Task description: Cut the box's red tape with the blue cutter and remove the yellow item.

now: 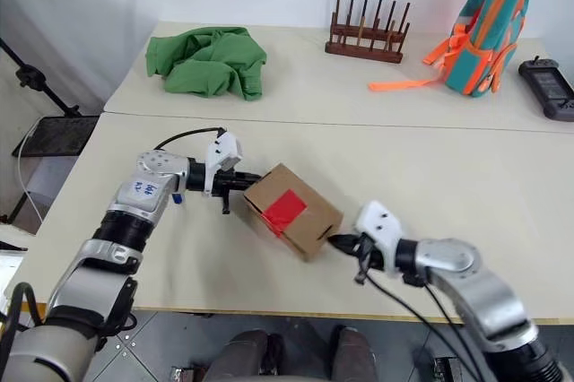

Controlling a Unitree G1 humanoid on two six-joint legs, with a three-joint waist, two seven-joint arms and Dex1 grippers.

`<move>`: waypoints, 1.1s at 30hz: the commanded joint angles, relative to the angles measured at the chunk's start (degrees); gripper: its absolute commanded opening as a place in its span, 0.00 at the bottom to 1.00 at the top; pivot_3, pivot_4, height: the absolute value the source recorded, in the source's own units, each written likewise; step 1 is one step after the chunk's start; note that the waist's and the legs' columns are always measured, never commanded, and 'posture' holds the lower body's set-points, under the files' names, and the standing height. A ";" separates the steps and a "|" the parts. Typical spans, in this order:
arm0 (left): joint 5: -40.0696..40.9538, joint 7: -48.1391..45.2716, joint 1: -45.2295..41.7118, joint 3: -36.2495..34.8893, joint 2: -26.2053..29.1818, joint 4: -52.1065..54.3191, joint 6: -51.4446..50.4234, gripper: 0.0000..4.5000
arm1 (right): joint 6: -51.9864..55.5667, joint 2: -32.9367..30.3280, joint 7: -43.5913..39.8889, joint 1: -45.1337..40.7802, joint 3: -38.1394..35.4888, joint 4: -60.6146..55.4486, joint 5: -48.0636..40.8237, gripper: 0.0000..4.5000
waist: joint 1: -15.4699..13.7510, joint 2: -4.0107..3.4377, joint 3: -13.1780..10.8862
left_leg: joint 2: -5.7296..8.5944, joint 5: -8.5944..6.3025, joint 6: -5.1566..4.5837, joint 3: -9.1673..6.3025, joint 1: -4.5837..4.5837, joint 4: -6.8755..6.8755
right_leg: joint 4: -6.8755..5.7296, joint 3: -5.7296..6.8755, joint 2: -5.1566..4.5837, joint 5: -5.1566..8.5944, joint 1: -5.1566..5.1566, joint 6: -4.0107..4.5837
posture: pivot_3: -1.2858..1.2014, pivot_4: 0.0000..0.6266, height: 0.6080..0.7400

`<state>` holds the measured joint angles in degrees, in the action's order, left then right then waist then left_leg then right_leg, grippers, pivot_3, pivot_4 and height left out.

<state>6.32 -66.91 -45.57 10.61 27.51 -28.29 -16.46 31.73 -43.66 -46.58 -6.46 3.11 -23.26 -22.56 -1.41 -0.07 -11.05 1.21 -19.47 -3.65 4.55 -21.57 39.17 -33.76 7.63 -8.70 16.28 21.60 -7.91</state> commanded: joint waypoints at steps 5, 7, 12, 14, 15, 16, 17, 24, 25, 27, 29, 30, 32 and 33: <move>3.85 -2.55 8.73 4.87 1.39 23.94 -14.94 0.01 | -11.00 -3.30 2.79 -9.84 -6.07 17.65 9.15 0.00 | 0.03 -0.04 -0.02 | -0.02 0.00 0.00 -0.04 0.00 0.02 | 0.00 0.01 -0.02 0.01 -0.01 0.02 | 0.52 0.24 1.00; 5.34 0.02 8.92 2.68 0.32 25.98 -16.44 0.01 | -11.64 -3.99 2.47 -10.01 -7.72 18.66 9.30 0.00 | 0.01 -0.09 -0.05 | -0.11 0.01 0.06 -0.09 -0.01 0.01 | -0.01 0.05 0.07 0.05 -0.01 0.10 | 0.52 0.24 1.00; 13.55 -1.73 4.19 -4.49 0.33 26.69 -17.68 0.01 | -6.43 -11.04 -6.79 -0.51 -14.97 13.89 3.70 0.00 | -0.43 -0.23 -0.13 | -0.10 0.03 0.05 -0.17 -0.09 0.02 | -0.01 0.10 0.05 0.06 -0.01 0.10 | 0.52 0.24 1.00; 13.51 0.80 -1.54 -6.84 -1.30 19.77 -15.09 0.01 | -0.81 -15.50 -14.06 8.64 -18.98 7.58 -1.24 0.00 | -0.80 -0.23 -0.13 | -0.05 0.03 0.02 -0.15 -0.10 0.04 | -0.01 0.11 0.02 0.05 -0.02 0.09 | 0.52 0.24 1.00; 11.80 2.61 -4.53 -6.70 -2.29 14.93 -12.78 0.01 | 2.48 -17.16 -17.66 13.61 -20.97 3.40 -4.62 0.00 | -1.51 -0.24 -0.13 | -0.06 0.03 0.01 -0.16 -0.09 0.04 | 0.00 0.14 0.04 0.05 -0.04 0.09 | 0.52 0.24 1.00; 10.45 3.76 -6.45 -6.34 -2.96 11.49 -11.05 0.01 | 4.65 -18.11 -19.66 16.85 -22.44 0.56 -7.01 0.00 | -1.76 -0.23 -0.13 | -0.06 0.04 -0.01 -0.19 -0.10 0.06 | -0.01 0.16 0.05 0.05 -0.05 0.09 | 0.52 0.24 1.00; 8.02 4.93 -7.71 -4.72 -3.70 7.63 -8.42 0.01 | 6.57 -18.49 -20.09 19.30 -22.90 -2.08 -8.56 0.00 | -1.72 -0.20 -0.12 | -0.07 0.05 -0.01 -0.19 -0.09 0.07 | 0.00 0.16 0.07 0.04 -0.08 0.08 | 0.52 0.24 1.00; -0.42 1.30 -8.83 4.71 -8.28 -5.19 1.68 0.01 | 13.44 -10.80 -9.18 14.15 -13.47 -11.02 -11.39 0.00 | -0.55 0.06 -0.25 | -0.07 0.02 0.04 0.08 0.08 0.07 | -0.02 -0.20 0.00 -0.10 0.00 -0.01 | 0.52 0.24 1.00; -0.11 -0.20 -8.83 5.09 -8.31 -4.90 1.27 0.01 | 14.30 -9.71 -7.83 12.36 -12.33 -10.83 -11.45 0.00 | -0.37 0.09 -0.28 | -0.09 0.01 0.08 0.07 0.04 0.07 | -0.02 -0.19 0.02 -0.11 0.06 0.02 | 0.52 0.24 1.00; 0.08 -1.43 -8.69 5.51 -8.46 -4.20 0.43 0.01 | 15.83 -7.98 -5.00 9.55 -11.08 -9.95 -11.11 0.00 | -0.24 0.09 -0.28 | -0.10 0.03 0.11 0.05 -0.15 0.07 | -0.05 -0.17 0.02 -0.12 0.29 0.08 | 0.52 0.24 1.00; -0.14 -2.40 -8.01 6.16 -8.35 -2.61 -0.61 0.01 | 17.06 -6.49 -2.32 7.03 -10.47 -8.71 -10.66 0.00 | -0.20 0.09 -0.28 | -0.09 0.04 0.09 0.04 -0.21 0.08 | -0.06 -0.13 0.02 -0.13 0.34 0.09 | 0.52 0.24 1.00; 0.02 -3.66 -6.86 7.01 -8.08 -0.40 -1.75 0.01 | 17.59 -5.30 -0.54 4.93 -10.24 -7.40 -10.36 0.00 | -0.27 0.09 -0.28 | -0.08 0.04 0.08 0.04 -0.24 0.08 | -0.06 -0.11 0.02 -0.13 0.35 0.09 | 0.52 0.24 1.00; 0.71 -5.27 -4.51 8.23 -7.87 3.97 -4.13 0.01 | 18.62 -3.87 1.77 1.22 -9.73 -4.89 -9.91 0.00 | -0.11 0.08 -0.28 | -0.07 0.06 0.05 -0.02 -0.36 0.14 | -0.02 -0.02 0.03 -0.13 0.36 0.09 | 0.52 0.24 1.00; 0.92 -5.03 -3.36 8.51 -8.15 5.93 -5.21 0.01 | 18.49 -3.90 1.88 -0.29 -9.18 -3.79 -9.37 0.00 | -0.08 0.08 -0.28 | -0.04 0.05 0.04 -0.02 -0.41 0.16 | -0.04 -0.04 0.02 -0.13 0.40 0.09 | 0.52 0.24 1.00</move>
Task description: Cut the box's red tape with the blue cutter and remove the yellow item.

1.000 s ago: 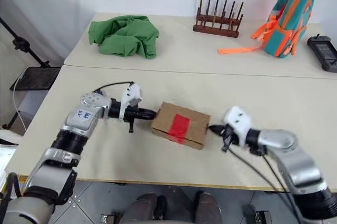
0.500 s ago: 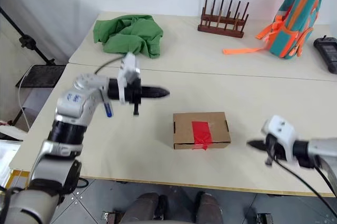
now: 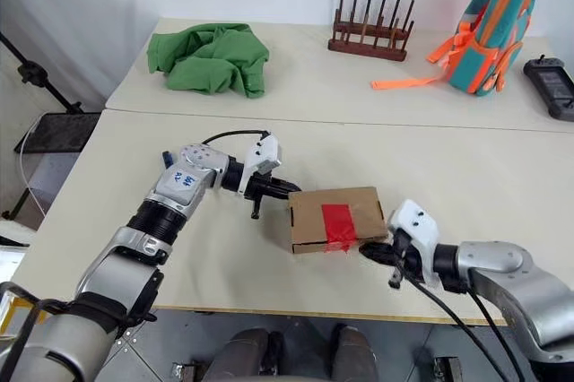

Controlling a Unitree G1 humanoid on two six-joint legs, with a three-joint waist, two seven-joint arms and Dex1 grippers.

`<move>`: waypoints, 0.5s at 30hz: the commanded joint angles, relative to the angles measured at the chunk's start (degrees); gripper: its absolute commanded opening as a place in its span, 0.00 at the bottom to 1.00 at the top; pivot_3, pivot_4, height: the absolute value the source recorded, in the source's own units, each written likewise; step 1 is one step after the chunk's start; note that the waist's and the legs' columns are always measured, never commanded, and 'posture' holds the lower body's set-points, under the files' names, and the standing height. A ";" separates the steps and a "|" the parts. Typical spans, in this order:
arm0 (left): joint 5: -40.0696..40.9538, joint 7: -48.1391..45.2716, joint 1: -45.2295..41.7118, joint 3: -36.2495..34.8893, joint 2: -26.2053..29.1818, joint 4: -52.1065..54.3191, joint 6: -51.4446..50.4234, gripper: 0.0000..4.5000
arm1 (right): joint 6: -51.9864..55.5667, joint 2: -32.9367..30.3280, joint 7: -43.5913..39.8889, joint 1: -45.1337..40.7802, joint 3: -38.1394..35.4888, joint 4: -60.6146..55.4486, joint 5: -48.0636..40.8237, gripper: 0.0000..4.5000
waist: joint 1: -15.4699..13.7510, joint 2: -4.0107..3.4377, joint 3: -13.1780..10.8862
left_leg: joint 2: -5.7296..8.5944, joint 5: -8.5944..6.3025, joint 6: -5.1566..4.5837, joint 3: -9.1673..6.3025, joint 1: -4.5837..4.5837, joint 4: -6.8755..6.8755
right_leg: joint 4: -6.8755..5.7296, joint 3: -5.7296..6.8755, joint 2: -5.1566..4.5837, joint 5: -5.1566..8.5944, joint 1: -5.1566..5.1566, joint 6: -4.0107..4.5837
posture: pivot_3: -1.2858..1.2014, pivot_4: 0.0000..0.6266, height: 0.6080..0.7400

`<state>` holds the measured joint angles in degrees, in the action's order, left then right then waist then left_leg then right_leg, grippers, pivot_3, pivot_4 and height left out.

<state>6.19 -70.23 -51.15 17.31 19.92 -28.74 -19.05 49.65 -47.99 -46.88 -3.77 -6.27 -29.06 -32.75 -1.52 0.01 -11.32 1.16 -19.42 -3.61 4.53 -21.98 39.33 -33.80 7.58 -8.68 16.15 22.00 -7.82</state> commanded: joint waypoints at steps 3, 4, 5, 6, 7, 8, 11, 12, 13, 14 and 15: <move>0.85 4.53 5.99 2.20 -5.15 11.16 -5.84 0.01 | -0.69 -0.63 2.17 -10.16 2.74 8.78 4.25 0.00 | -0.09 -0.01 0.00 | 0.00 0.01 -0.04 -0.09 -0.27 0.22 | -0.09 0.09 0.00 0.00 0.15 0.00 | 0.52 0.24 1.00; 0.74 6.27 6.72 2.17 -6.51 11.95 -6.63 0.01 | -1.05 -0.96 2.09 -11.89 3.49 10.59 5.33 0.00 | -0.19 -0.02 -0.01 | 0.01 0.02 -0.06 -0.10 -0.34 0.30 | -0.12 0.08 0.00 -0.01 0.17 -0.01 | 0.52 0.24 1.00; 0.68 7.00 7.64 2.81 -7.57 13.20 -7.50 0.01 | -2.12 -1.28 1.20 -14.16 4.69 13.00 6.62 0.00 | -0.29 -0.02 -0.01 | 0.01 0.03 -0.11 -0.13 -0.42 0.40 | -0.15 0.12 -0.01 -0.01 0.18 -0.02 | 0.52 0.24 1.00; 0.48 7.61 8.29 3.36 -8.29 14.24 -8.13 0.01 | -3.03 -1.45 0.33 -16.08 5.68 15.10 7.60 0.00 | -0.34 -0.02 -0.01 | 0.01 0.02 -0.13 -0.14 -0.44 0.52 | -0.18 0.12 0.00 -0.02 0.17 -0.04 | 0.52 0.24 1.00; 0.23 8.41 8.69 3.68 -8.88 15.00 -8.58 0.01 | -3.75 -1.58 -0.58 -17.72 6.58 17.02 8.43 0.00 | -0.27 -0.02 -0.01 | 0.00 0.02 -0.14 -0.16 -0.50 0.57 | -0.19 0.14 -0.01 -0.02 0.18 -0.04 | 0.52 0.24 1.00; 0.08 9.08 8.91 3.86 -9.26 15.53 -8.95 0.01 | -4.26 -1.64 -1.27 -18.84 7.19 18.39 9.04 0.00 | -0.14 -0.02 -0.01 | 0.00 0.02 -0.14 -0.16 -0.49 0.61 | -0.20 0.13 0.00 -0.03 0.17 -0.06 | 0.52 0.24 1.00; -1.12 12.51 8.85 4.05 -10.03 15.84 -9.45 0.01 | -8.93 -1.09 -3.96 -22.98 10.45 24.50 12.65 0.00 | 0.07 -0.02 0.00 | -0.03 0.03 -0.14 -0.15 -0.45 0.64 | -0.29 0.11 0.01 -0.03 0.17 -0.05 | 0.52 0.24 1.00; -1.21 13.08 8.88 4.03 -10.04 16.02 -9.67 0.01 | -10.66 -0.66 -4.53 -24.07 11.25 26.18 13.72 0.00 | 0.10 -0.02 -0.01 | -0.03 0.03 -0.13 -0.14 -0.44 0.64 | -0.31 0.10 0.02 -0.04 0.17 -0.05 | 0.52 0.24 1.00; -1.17 13.34 8.91 4.02 -9.98 16.18 -9.85 0.01 | -11.78 -0.35 -4.92 -24.68 11.66 27.23 14.39 0.00 | 0.14 -0.02 0.00 | -0.03 0.04 -0.13 -0.14 -0.44 0.64 | -0.32 0.10 0.02 -0.04 0.17 -0.05 | 0.52 0.24 1.00; -1.07 13.64 8.96 3.97 -9.91 16.39 -10.21 0.01 | -12.23 -0.05 -5.19 -25.15 11.88 27.98 14.75 0.00 | 0.14 -0.02 -0.01 | -0.04 0.04 -0.13 -0.13 -0.43 0.64 | -0.33 0.10 0.02 -0.04 0.17 -0.05 | 0.52 0.24 1.00; -1.00 13.95 9.04 3.85 -9.74 16.72 -10.31 0.01 | -13.05 0.12 -5.85 -25.58 12.27 28.76 15.22 0.00 | 0.14 -0.02 0.00 | -0.04 0.04 -0.13 -0.13 -0.44 0.64 | -0.33 0.09 0.02 -0.04 0.19 -0.05 | 0.52 0.24 1.00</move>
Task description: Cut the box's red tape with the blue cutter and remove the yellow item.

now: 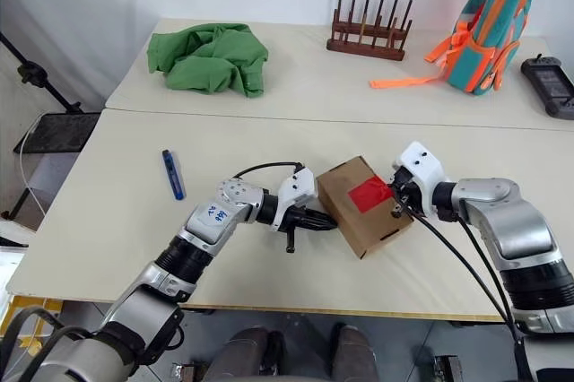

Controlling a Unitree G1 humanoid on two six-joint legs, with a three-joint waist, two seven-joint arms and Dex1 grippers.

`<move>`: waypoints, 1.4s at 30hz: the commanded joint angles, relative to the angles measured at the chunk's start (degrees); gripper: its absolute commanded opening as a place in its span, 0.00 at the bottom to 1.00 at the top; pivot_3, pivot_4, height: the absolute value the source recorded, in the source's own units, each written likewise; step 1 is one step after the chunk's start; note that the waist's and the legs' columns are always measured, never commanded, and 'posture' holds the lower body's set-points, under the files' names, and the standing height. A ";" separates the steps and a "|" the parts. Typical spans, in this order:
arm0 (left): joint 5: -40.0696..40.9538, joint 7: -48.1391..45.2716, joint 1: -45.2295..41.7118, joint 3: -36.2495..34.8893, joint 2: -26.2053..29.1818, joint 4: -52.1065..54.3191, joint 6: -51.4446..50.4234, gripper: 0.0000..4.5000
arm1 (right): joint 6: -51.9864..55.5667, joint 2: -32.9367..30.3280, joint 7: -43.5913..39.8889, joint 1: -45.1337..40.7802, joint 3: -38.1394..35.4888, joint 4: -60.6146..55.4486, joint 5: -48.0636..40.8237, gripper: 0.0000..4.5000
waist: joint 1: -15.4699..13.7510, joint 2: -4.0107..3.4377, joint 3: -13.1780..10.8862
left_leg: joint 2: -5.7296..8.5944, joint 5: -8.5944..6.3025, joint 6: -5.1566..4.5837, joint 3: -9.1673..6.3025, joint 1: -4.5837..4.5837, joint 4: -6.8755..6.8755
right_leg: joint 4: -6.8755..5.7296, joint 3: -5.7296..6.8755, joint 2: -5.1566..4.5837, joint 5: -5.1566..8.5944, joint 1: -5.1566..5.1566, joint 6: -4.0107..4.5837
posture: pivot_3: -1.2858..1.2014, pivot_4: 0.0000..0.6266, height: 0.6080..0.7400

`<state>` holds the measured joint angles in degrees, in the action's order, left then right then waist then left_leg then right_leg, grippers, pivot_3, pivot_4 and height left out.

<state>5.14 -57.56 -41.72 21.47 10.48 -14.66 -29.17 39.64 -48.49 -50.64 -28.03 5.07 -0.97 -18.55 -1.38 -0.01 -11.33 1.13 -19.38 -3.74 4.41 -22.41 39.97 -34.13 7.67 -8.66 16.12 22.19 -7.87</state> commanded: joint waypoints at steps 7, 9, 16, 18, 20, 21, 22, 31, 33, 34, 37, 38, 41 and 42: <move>4.58 1.86 0.72 -8.53 4.90 9.01 3.21 0.10 | -12.95 -3.45 -8.32 -0.33 -5.51 6.05 0.92 0.00 | -0.11 -0.02 -0.01 | 0.00 0.00 0.00 0.00 -0.02 0.01 | -0.02 -0.01 -0.01 0.00 0.04 0.00 | 0.52 0.24 1.00; 8.25 1.80 0.89 -12.88 6.26 12.10 1.88 0.20 | -15.60 -7.26 -15.44 2.89 -8.74 4.46 -1.98 0.08 | -0.40 -0.05 -0.03 | 0.01 0.00 0.00 -0.03 -0.09 0.01 | -0.01 0.04 -0.03 0.00 0.07 0.00 | 0.52 0.24 1.00; 13.48 2.59 7.11 -25.84 18.61 18.32 -0.52 0.70 | -25.25 -8.83 -22.98 11.78 -23.90 1.85 -9.69 0.60 | 0.37 -0.06 -0.02 | -0.05 -0.03 0.01 0.03 0.16 -0.09 | 0.05 -0.03 0.06 0.00 -0.11 0.00 | 0.52 0.24 1.00; 15.63 2.37 13.77 -33.86 21.58 18.76 5.37 0.84 | -21.51 -6.42 -22.87 15.33 -28.42 -3.15 -16.26 0.75 | 0.77 -0.07 -0.02 | -0.15 -0.03 0.07 0.05 0.23 -0.14 | 0.06 -0.05 0.12 0.00 -0.13 0.01 | 0.52 0.24 1.00; 14.25 6.16 21.43 -42.07 23.96 16.91 10.49 0.98 | -22.20 -2.48 -22.26 18.75 -30.74 -8.60 -20.37 0.91 | 1.06 -0.06 -0.03 | -0.25 -0.05 0.12 0.05 0.26 -0.14 | 0.04 -0.07 0.14 0.01 -0.11 0.08 | 0.52 0.24 1.00; 14.15 8.12 25.40 -46.60 24.65 16.49 11.68 1.00 | -24.11 0.35 -21.25 20.08 -31.32 -11.07 -21.56 0.98 | 1.18 -0.06 -0.03 | -0.28 -0.06 0.15 0.03 0.26 -0.12 | 0.05 -0.05 0.15 0.00 -0.13 0.11 | 0.52 0.24 1.00; 14.58 9.46 29.30 -50.61 25.14 16.90 12.18 1.00 | -24.83 2.45 -19.55 21.43 -31.34 -13.34 -21.83 0.98 | 1.37 -0.05 -0.02 | -0.31 -0.08 0.18 0.01 0.26 -0.13 | 0.10 -0.07 0.14 -0.01 -0.14 0.13 | 0.52 0.24 1.00; 17.17 9.55 58.66 -70.11 25.23 18.63 17.08 1.00 | -29.08 14.45 -16.54 25.25 -20.08 -26.57 -22.83 0.99 | 0.47 -0.05 -0.02 | -0.31 -0.53 0.67 -0.08 0.32 -0.09 | 0.27 -0.50 -0.25 -0.13 -0.19 0.31 | 0.52 0.24 1.00; 17.69 10.99 61.97 -71.75 23.51 20.54 18.48 1.00 | -32.45 14.87 -18.94 25.34 -18.28 -27.24 -21.59 0.99 | 0.30 -0.05 -0.02 | -0.33 -0.61 0.66 -0.07 0.33 -0.09 | 0.30 -0.52 -0.30 -0.15 -0.17 0.36 | 0.52 0.24 1.00; 19.18 12.92 62.74 -72.41 21.84 23.43 17.56 1.00 | -32.09 15.17 -18.05 24.94 -18.37 -27.52 -22.57 0.99 | 0.18 -0.05 -0.02 | -0.32 -0.63 0.66 -0.06 0.32 -0.09 | 0.34 -0.52 -0.31 -0.15 -0.14 0.37 | 0.52 0.24 1.00; 22.94 17.71 64.82 -70.91 17.52 34.00 13.59 1.00 | -33.50 14.49 -18.98 24.15 -18.17 -26.51 -22.46 0.99 | -0.25 -0.01 0.00 | -0.28 -0.66 0.62 -0.05 0.31 -0.09 | 0.33 -0.55 -0.54 -0.15 -0.09 0.38 | 0.52 0.24 1.00; 23.95 19.08 65.03 -69.56 16.53 36.98 11.97 1.00 | -33.65 14.47 -18.71 24.07 -18.33 -26.00 -22.43 0.99 | -0.27 0.01 0.01 | -0.27 -0.66 0.61 -0.05 0.31 -0.08 | 0.34 -0.54 -0.56 -0.16 -0.10 0.38 | 0.52 0.24 1.00; 24.46 30.78 60.42 -63.53 12.21 44.18 4.27 1.00 | -34.27 13.97 -19.47 24.24 -18.33 -23.85 -21.74 0.99 | -0.25 -0.03 0.00 | -0.23 -0.67 0.61 -0.05 0.33 -0.08 | 0.33 -0.54 -0.59 -0.17 -0.14 0.39 | 0.52 0.24 1.00; 22.89 34.52 59.22 -60.54 11.28 46.29 1.42 1.00 | -34.59 13.55 -20.08 24.28 -18.21 -23.25 -21.44 0.99 | -0.24 -0.04 -0.01 | -0.20 -0.66 0.61 -0.05 0.33 -0.08 | 0.32 -0.54 -0.59 -0.17 -0.14 0.39 | 0.52 0.24 1.00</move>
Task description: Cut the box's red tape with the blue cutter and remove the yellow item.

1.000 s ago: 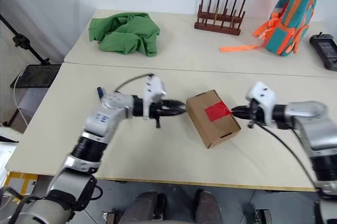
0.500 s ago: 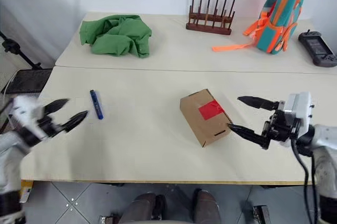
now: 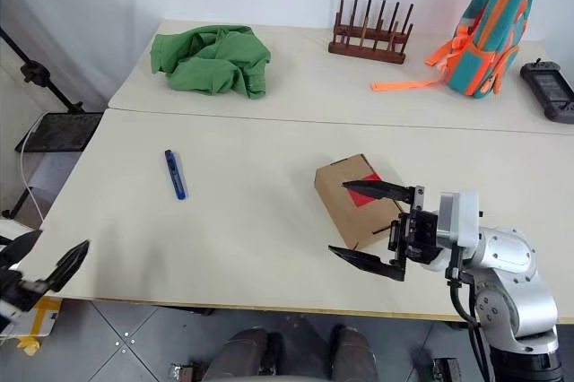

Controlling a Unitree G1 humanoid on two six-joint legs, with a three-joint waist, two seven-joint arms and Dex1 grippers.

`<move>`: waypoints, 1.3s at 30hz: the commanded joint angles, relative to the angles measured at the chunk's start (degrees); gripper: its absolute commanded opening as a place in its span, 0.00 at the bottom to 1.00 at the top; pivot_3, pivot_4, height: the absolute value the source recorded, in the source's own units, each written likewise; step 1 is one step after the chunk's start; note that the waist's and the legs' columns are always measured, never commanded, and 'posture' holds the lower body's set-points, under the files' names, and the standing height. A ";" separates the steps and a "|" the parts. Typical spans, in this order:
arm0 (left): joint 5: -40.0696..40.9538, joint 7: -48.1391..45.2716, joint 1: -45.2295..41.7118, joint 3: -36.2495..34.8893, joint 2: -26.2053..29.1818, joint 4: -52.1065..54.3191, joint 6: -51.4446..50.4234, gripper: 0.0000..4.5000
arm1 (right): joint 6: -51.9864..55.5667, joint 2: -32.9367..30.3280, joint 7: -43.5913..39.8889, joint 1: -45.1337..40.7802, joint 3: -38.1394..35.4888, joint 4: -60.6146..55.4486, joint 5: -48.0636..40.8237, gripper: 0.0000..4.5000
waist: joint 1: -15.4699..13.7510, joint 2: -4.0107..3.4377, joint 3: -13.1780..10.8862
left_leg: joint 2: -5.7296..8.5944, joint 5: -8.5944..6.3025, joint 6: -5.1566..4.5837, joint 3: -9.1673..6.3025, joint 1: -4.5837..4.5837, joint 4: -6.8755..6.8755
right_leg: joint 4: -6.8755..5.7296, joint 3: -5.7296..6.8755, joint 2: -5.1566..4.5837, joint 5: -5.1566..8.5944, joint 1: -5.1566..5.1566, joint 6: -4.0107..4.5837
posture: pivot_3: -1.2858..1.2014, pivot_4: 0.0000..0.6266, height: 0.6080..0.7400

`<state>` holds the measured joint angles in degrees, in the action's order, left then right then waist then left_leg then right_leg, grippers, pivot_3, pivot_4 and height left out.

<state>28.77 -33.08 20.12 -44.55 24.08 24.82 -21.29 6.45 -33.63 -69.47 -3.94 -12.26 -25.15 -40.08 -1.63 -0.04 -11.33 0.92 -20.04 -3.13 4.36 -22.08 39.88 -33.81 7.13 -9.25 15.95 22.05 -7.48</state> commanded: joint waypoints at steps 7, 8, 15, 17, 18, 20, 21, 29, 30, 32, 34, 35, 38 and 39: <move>-11.54 40.64 -21.96 24.04 -18.92 11.52 -21.40 1.00 | -1.17 -3.42 -1.58 0.36 -1.04 1.58 0.15 0.99 | 0.04 0.09 0.06 | 0.02 0.10 -0.16 0.04 0.00 0.05 | -0.24 0.01 0.67 -0.05 -0.06 -0.08 | 0.52 0.24 1.00; -12.81 42.47 -23.35 25.32 -20.08 10.89 -22.36 1.00 | -1.07 -3.44 -1.28 0.47 -1.16 1.50 0.04 0.99 | 0.02 0.10 0.06 | 0.01 0.12 -0.20 0.05 -0.01 0.05 | -0.24 0.02 0.69 -0.05 -0.06 -0.08 | 0.52 0.24 1.00; -21.91 51.80 -27.30 31.48 -25.02 5.38 -23.20 1.00 | -0.85 -3.31 1.32 2.69 -1.21 -1.40 0.17 0.99 | 0.11 0.10 0.07 | -0.13 0.21 -0.35 0.21 -0.01 0.05 | -0.14 0.14 0.80 -0.04 -0.01 -0.07 | 0.52 0.24 1.00; -22.71 53.01 -28.55 30.57 -25.53 3.64 -23.31 1.00 | -0.66 -3.19 2.41 2.81 -1.13 -2.08 0.15 0.99 | 0.04 0.10 0.07 | -0.14 0.21 -0.34 0.21 -0.01 0.07 | -0.15 0.11 0.76 -0.04 -0.02 -0.06 | 0.52 0.24 1.00; -22.91 53.53 -29.27 29.97 -25.76 2.62 -23.47 1.00 | -0.58 -3.09 3.00 2.88 -1.07 -2.41 0.18 0.99 | 0.01 0.09 0.07 | -0.14 0.19 -0.28 0.21 -0.01 0.08 | -0.14 0.06 0.74 -0.04 -0.02 -0.07 | 0.52 0.24 1.00; -23.15 53.28 -30.50 29.62 -25.49 0.75 -23.41 1.00 | -0.58 -2.94 3.96 3.00 -0.78 -2.98 0.38 0.99 | -0.03 0.09 0.07 | -0.14 0.10 -0.12 0.21 -0.01 0.09 | -0.14 -0.09 0.70 -0.04 -0.01 -0.07 | 0.52 0.24 1.00; -23.18 52.75 -31.59 30.00 -25.32 -0.94 -22.84 1.00 | -0.52 -2.75 4.81 3.21 -0.59 -3.75 0.47 0.99 | -0.09 0.10 0.07 | -0.14 0.10 -0.12 0.21 -0.01 0.09 | -0.15 -0.11 0.69 -0.04 -0.01 -0.07 | 0.52 0.24 1.00; -25.09 53.66 -36.47 30.59 -25.85 -8.47 -21.77 1.00 | 0.29 -2.67 8.99 3.99 0.06 -6.34 0.04 0.99 | -1.06 0.09 0.07 | -0.13 0.12 -0.11 0.21 0.00 0.10 | -0.16 -0.11 0.70 -0.04 -0.01 -0.07 | 0.52 0.24 1.00; -25.62 54.38 -37.10 30.54 -26.04 -9.18 -22.15 1.00 | 0.31 -2.70 9.18 3.96 0.16 -6.33 0.04 0.99 | -1.24 0.08 0.07 | -0.13 0.12 -0.11 0.22 0.01 0.10 | -0.17 -0.11 0.70 -0.04 -0.02 -0.07 | 0.52 0.24 1.00; -26.26 56.37 -38.25 29.75 -27.25 -10.00 -22.71 1.00 | 0.23 -2.78 9.38 3.86 0.32 -6.27 0.11 0.99 | -1.39 0.08 0.07 | -0.13 0.14 -0.11 0.22 0.01 0.11 | -0.18 -0.10 0.70 -0.04 -0.02 -0.07 | 0.52 0.24 1.00; -26.34 57.00 -39.03 29.44 -28.08 -10.52 -22.83 1.00 | 0.10 -2.76 9.65 3.82 0.33 -6.27 0.16 0.99 | -1.40 0.08 0.08 | -0.12 0.14 -0.11 0.22 0.01 0.11 | -0.18 -0.11 0.70 -0.04 -0.03 -0.07 | 0.52 0.24 1.00; -26.60 57.20 -39.22 29.47 -28.22 -10.62 -23.02 1.00 | 0.05 -2.74 9.74 3.82 0.32 -6.27 0.18 0.99 | -1.42 0.08 0.08 | -0.13 0.14 -0.11 0.22 0.01 0.11 | -0.19 -0.11 0.70 -0.04 -0.03 -0.07 | 0.52 0.24 1.00; -26.98 57.87 -39.39 29.39 -29.07 -10.90 -24.17 0.91 | -0.33 -2.66 9.70 4.01 0.23 -5.99 0.32 1.00 | -1.39 0.03 0.11 | -0.13 0.14 -0.10 0.22 0.02 0.10 | -0.20 -0.11 0.71 -0.04 -0.02 -0.07 | 0.52 0.24 1.00; -27.09 58.23 -39.34 29.25 -29.48 -10.90 -24.78 0.87 | -0.52 -2.61 9.66 4.15 0.21 -5.90 0.40 1.00 | -1.41 0.00 0.13 | -0.13 0.14 -0.10 0.22 0.02 0.10 | -0.20 -0.11 0.71 -0.04 -0.02 -0.07 | 0.52 0.24 1.00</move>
<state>1.78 24.52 -19.97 -14.88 -4.22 15.25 -43.75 6.64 -36.14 -59.95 -0.09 -11.57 -29.19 -39.38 -3.05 -0.04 -11.21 0.79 -19.90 -3.24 4.58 -22.06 39.99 -34.00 7.02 -8.55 15.91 22.02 -7.54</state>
